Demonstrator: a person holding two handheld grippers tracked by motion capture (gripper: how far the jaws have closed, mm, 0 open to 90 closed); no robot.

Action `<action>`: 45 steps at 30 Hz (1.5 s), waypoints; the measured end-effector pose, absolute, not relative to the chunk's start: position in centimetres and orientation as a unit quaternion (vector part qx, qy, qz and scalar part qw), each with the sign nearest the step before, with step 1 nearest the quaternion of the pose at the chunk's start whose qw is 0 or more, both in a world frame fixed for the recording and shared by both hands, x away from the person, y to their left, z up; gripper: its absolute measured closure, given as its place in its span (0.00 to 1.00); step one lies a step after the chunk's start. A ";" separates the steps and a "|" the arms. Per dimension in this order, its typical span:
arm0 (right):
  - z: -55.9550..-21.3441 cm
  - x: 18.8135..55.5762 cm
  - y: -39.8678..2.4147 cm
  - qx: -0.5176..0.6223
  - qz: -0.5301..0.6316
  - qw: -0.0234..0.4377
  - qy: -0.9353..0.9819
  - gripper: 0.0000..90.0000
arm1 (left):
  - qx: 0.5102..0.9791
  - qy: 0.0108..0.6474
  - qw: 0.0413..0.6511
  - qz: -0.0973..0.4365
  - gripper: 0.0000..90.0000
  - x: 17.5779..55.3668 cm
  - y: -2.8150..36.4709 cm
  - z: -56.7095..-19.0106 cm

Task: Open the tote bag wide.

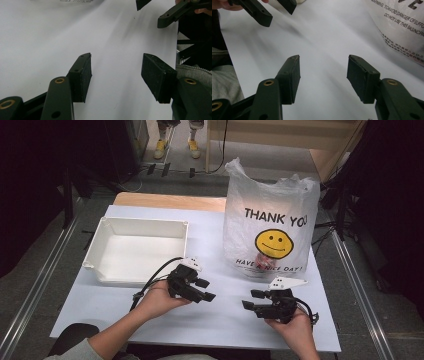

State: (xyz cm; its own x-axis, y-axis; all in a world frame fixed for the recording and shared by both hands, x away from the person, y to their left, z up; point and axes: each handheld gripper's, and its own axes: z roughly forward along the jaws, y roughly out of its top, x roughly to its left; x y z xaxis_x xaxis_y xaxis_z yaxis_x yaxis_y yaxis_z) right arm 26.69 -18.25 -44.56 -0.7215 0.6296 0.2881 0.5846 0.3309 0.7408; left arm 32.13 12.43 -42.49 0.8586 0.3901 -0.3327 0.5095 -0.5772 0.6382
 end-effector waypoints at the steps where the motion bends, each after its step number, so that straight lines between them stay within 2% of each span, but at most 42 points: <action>1: -44.6 26.7 -18.3 0.375 0.442 0.022 0.814 0.50 | 0.884 0.255 0.383 -0.079 0.47 32.1 12.4 -42.5; 26: -43.8 26.3 -19.5 0.400 0.446 0.020 0.800 0.54 | 0.877 0.260 0.395 -0.084 0.59 32.1 12.2 -42.0; 45: -44.1 26.2 -20.1 0.399 0.441 0.025 0.804 0.54 | 0.883 0.266 0.379 -0.080 0.56 32.2 11.7 -42.7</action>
State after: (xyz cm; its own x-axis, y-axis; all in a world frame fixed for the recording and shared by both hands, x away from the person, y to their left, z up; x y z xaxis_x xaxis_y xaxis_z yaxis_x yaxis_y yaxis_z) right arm 26.15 -20.12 -44.07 -0.6810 0.6629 0.3112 0.6182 0.2927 0.7295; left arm 32.21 11.67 -42.65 0.8456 0.4093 -0.3427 0.5304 -0.5717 0.6260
